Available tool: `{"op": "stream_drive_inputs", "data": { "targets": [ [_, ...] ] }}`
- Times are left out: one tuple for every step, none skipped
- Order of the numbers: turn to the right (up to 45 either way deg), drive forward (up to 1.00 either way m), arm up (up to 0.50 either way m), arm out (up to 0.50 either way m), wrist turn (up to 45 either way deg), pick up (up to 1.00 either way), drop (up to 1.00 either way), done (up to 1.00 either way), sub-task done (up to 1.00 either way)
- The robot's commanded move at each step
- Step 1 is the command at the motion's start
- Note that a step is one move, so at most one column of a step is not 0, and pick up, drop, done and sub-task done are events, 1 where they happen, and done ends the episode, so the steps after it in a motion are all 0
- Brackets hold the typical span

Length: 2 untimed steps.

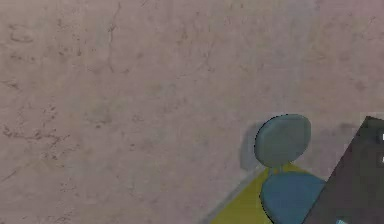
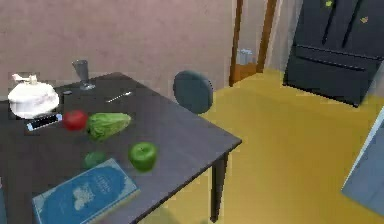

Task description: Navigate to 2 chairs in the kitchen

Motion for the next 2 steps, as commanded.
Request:
{"op": "stream_drive_inputs", "data": {
  "targets": [
    [36.0,0.00,0.00,0.00,0.0,0.00,0.00,0.00,0.00],
    [0.0,0.00,0.00,0.00,0.0,0.00,0.00,1.00,0.00]
  ]
}}
